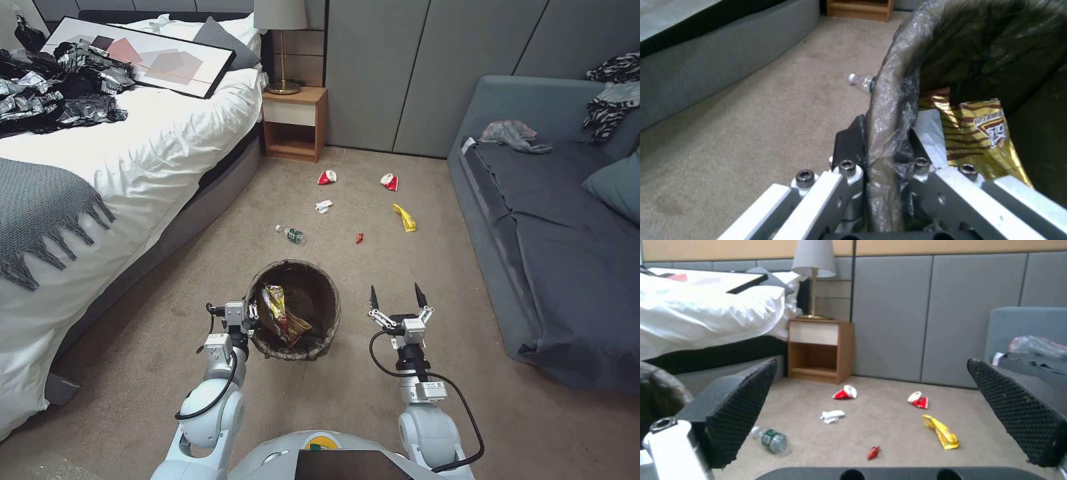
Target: Pick up the trash bin, then pick up the garbage from the floor and place it into the trash bin.
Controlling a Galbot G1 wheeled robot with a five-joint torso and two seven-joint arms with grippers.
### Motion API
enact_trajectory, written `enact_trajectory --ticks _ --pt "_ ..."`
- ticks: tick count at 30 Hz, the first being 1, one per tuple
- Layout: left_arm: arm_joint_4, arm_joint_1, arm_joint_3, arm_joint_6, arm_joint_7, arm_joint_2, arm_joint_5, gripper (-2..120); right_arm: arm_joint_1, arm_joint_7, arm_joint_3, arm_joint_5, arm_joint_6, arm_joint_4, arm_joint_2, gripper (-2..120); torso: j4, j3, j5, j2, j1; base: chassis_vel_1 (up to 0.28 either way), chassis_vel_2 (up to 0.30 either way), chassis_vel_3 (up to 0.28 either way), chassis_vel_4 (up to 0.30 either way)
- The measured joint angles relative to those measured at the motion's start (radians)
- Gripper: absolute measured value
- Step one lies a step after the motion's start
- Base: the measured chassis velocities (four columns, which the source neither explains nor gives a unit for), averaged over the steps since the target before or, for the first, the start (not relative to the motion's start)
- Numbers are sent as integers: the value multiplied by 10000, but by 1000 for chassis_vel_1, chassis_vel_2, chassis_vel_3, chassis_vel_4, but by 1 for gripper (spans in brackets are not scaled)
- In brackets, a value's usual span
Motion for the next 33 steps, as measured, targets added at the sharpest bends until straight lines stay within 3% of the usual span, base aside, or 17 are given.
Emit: enact_trajectory --ticks 21,33 --pt "45 -36 7 19 -13 7 17 5 35 170 152 18 -36 -24 122 100 0 0 0 0 0 -1 3 2 -1" --pt "7 -13 23 28 -32 13 51 5 31 171 188 52 -12 0 113 100 -2 0 -1 0 0 -138 134 145 -141"
